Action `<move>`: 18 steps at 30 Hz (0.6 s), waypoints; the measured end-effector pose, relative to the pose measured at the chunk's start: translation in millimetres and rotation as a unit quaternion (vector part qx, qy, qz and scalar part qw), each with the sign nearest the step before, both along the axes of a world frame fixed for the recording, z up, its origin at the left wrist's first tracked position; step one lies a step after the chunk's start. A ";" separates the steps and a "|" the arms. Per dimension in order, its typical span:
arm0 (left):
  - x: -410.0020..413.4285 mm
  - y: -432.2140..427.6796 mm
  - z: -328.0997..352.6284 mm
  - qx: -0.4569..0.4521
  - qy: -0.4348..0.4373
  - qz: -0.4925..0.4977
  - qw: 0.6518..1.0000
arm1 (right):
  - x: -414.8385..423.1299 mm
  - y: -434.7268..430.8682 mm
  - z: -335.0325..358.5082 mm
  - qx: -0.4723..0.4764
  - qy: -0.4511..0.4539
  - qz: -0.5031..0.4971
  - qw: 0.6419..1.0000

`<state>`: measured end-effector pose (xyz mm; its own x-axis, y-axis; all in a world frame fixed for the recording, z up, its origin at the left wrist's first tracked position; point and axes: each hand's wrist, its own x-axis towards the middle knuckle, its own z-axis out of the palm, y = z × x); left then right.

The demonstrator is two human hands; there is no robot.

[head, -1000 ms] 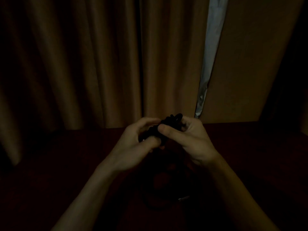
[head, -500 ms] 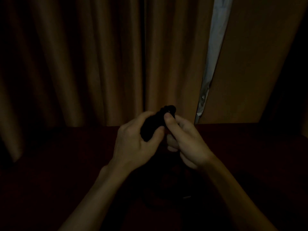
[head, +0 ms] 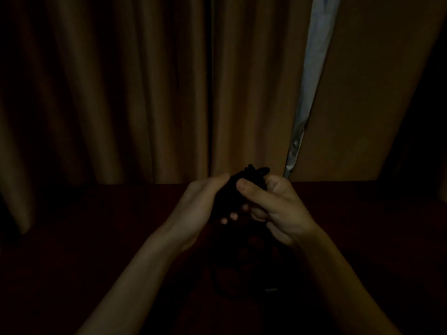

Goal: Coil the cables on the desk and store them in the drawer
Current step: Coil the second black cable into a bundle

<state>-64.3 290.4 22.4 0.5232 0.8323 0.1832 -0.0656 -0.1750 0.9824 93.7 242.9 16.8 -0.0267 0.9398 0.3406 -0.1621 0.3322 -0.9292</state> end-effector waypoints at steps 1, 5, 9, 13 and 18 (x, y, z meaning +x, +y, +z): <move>1.3 -0.8 -2.0 0.057 0.011 0.037 0.998 | -1.7 1.0 -0.2 0.003 -0.007 -0.030 1.000; -1.7 3.0 -11.1 0.239 0.004 0.061 0.969 | -5.9 3.4 -0.1 -0.005 0.005 -0.108 0.994; 2.4 2.5 -19.3 0.406 0.068 0.092 0.907 | -5.6 0.5 3.6 -0.045 0.005 -0.116 0.992; 7.3 4.9 -24.4 0.463 0.066 0.163 0.869 | -7.8 -0.6 2.6 -0.025 -0.059 -0.108 0.992; 2.3 6.9 -18.5 0.357 -0.010 0.191 0.914 | -5.2 5.2 -1.6 -0.031 -0.057 0.017 0.998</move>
<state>-62.0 297.3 3.9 0.2106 0.6174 0.7579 0.1180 -0.7857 0.6073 88.5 248.1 15.1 -0.0942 0.9570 0.2743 -0.0642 0.2692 -0.9610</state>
